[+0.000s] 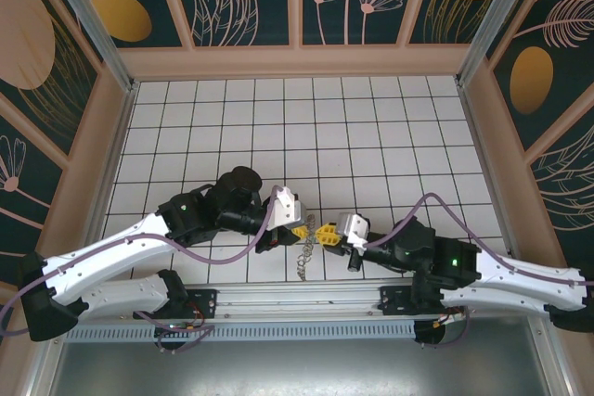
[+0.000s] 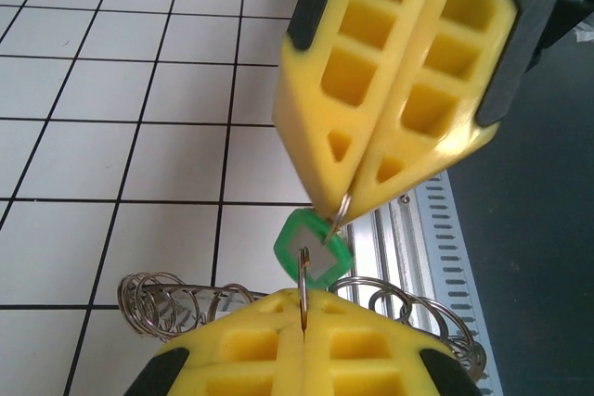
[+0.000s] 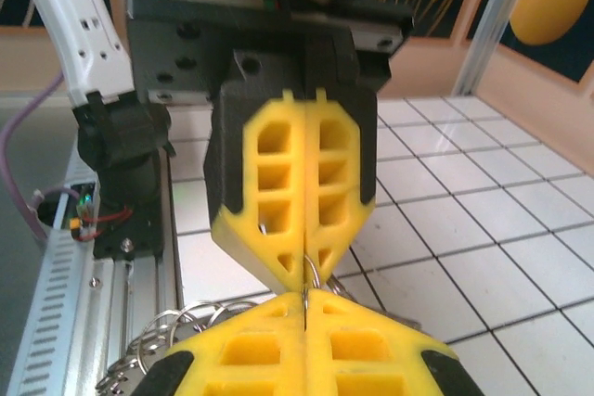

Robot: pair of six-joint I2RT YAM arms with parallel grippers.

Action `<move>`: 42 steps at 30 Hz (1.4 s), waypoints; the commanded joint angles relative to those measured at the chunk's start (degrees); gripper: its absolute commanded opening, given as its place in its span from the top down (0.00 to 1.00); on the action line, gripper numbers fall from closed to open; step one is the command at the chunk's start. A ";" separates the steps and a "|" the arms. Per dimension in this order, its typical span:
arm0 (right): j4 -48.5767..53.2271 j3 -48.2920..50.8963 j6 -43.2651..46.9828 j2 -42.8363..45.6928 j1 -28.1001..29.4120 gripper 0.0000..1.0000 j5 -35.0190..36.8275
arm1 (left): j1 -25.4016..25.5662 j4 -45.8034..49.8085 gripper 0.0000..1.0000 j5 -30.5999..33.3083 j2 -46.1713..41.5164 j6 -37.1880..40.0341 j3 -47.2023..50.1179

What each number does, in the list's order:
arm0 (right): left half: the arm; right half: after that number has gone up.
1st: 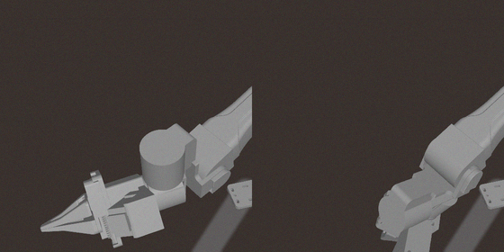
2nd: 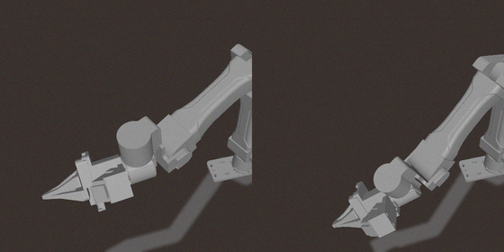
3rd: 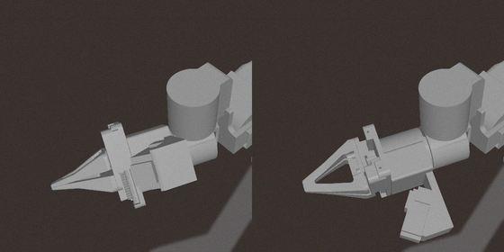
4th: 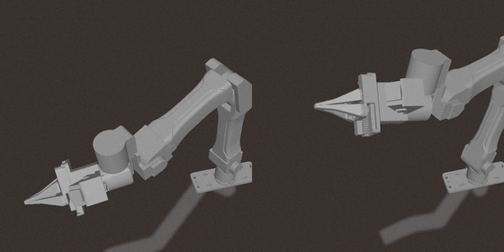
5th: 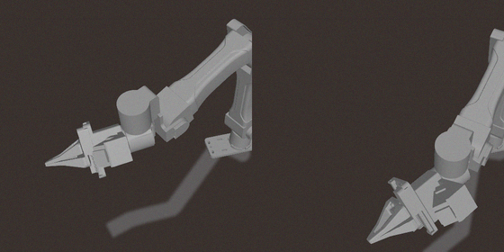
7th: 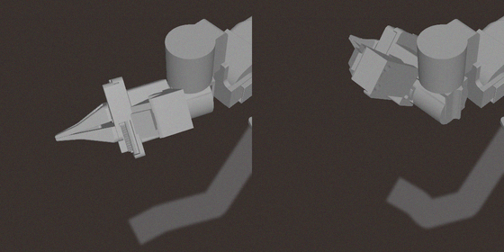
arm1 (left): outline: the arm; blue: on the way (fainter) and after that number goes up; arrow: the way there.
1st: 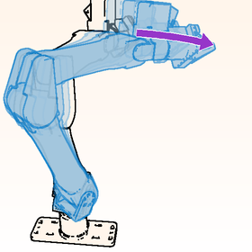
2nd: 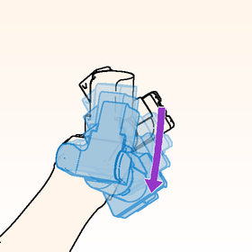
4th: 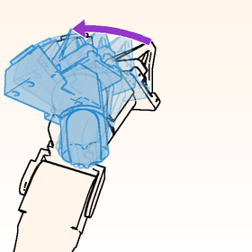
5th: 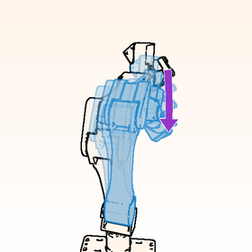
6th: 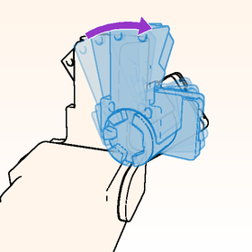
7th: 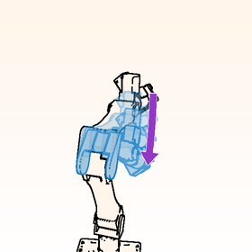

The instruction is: Put the keys on the keyring

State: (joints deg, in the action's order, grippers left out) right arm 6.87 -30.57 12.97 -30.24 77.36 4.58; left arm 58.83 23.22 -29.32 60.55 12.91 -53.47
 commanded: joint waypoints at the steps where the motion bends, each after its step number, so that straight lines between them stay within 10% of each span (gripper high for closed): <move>1: 1.24 -2.22 -1.25 0.08 0.57 1.00 2.90 | 0.32 -1.02 1.00 -0.97 -0.38 1.02 -0.49; 42: -4.35 -0.50 0.72 -2.34 0.17 1.00 -0.90 | 0.31 -1.25 1.00 -0.73 -0.97 1.03 -0.11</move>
State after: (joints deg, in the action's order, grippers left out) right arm 4.49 -30.61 14.55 -32.29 77.60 5.78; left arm 58.83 23.49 -29.39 60.49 12.91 -53.47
